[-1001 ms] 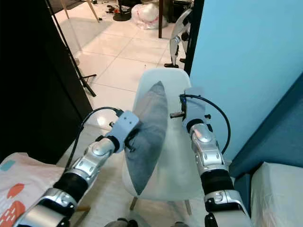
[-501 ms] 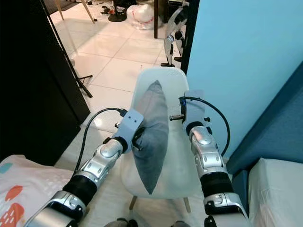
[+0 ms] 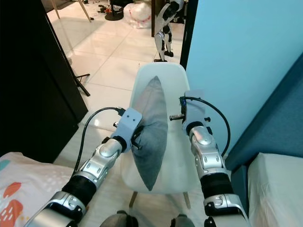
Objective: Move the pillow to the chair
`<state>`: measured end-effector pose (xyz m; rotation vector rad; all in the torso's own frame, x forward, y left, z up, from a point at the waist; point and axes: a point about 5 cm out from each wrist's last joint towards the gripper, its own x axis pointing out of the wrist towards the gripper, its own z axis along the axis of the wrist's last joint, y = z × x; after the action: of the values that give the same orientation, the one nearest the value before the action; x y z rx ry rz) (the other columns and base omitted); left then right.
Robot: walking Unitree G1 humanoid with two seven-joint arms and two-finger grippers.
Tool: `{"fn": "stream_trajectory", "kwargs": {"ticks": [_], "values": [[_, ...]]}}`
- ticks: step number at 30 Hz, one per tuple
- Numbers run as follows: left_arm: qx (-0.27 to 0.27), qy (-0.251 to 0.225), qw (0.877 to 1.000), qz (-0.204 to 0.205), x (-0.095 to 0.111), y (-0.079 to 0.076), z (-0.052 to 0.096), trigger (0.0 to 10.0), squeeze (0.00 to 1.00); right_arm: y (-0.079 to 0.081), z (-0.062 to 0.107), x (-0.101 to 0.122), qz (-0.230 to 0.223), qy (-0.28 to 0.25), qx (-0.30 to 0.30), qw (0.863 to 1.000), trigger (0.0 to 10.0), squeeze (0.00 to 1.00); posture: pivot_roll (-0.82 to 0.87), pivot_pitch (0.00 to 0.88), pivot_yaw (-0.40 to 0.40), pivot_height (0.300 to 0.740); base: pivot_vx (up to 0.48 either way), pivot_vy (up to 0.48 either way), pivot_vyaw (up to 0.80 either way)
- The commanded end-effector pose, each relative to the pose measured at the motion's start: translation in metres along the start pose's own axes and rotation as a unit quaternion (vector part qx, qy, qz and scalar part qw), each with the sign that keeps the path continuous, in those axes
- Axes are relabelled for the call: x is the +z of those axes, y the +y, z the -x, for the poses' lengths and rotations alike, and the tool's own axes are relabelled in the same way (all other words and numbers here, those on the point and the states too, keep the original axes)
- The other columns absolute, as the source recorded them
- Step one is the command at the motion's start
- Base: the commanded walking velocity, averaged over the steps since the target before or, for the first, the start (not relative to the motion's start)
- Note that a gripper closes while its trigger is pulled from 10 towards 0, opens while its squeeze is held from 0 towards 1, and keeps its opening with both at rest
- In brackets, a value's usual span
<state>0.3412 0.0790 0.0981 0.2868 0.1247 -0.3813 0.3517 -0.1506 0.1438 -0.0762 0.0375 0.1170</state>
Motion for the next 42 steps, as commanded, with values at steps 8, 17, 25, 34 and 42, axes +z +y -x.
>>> {"fn": "stream_trajectory", "kwargs": {"ticks": [8,17,25,34,42], "values": [[-0.003,-0.035,0.999,0.004,0.019,0.006,-0.001,10.0,0.0,0.003,0.003,-0.007,-0.003,0.012,0.004,1.0,10.0,0.0,0.03,0.094,0.029,0.636,0.0,0.0,0.0],[0.003,-0.033,0.999,0.013,0.02,0.011,-0.002,10.0,0.0,0.004,0.004,-0.008,-0.005,0.014,-0.002,1.0,10.0,0.0,0.03,0.1,0.036,0.636,0.0,0.0,0.0],[0.005,-0.026,0.999,0.019,0.018,0.009,-0.001,10.0,0.0,0.0,0.004,-0.009,-0.002,0.021,-0.003,1.0,10.0,0.0,0.03,0.104,0.031,0.636,0.0,0.0,0.0],[-0.001,-0.03,1.0,0.007,0.019,0.012,-0.002,10.0,0.0,-0.001,0.004,-0.008,-0.006,0.016,-0.012,1.0,10.0,0.0,0.03,0.112,0.035,0.621,0.0,0.0,0.0],[0.003,-0.032,0.999,-0.027,0.024,0.027,-0.009,10.0,0.0,-0.005,0.005,-0.005,-0.008,0.013,-0.021,1.0,10.0,0.0,0.02,0.135,0.049,0.601,0.0,0.0,0.0]]}}
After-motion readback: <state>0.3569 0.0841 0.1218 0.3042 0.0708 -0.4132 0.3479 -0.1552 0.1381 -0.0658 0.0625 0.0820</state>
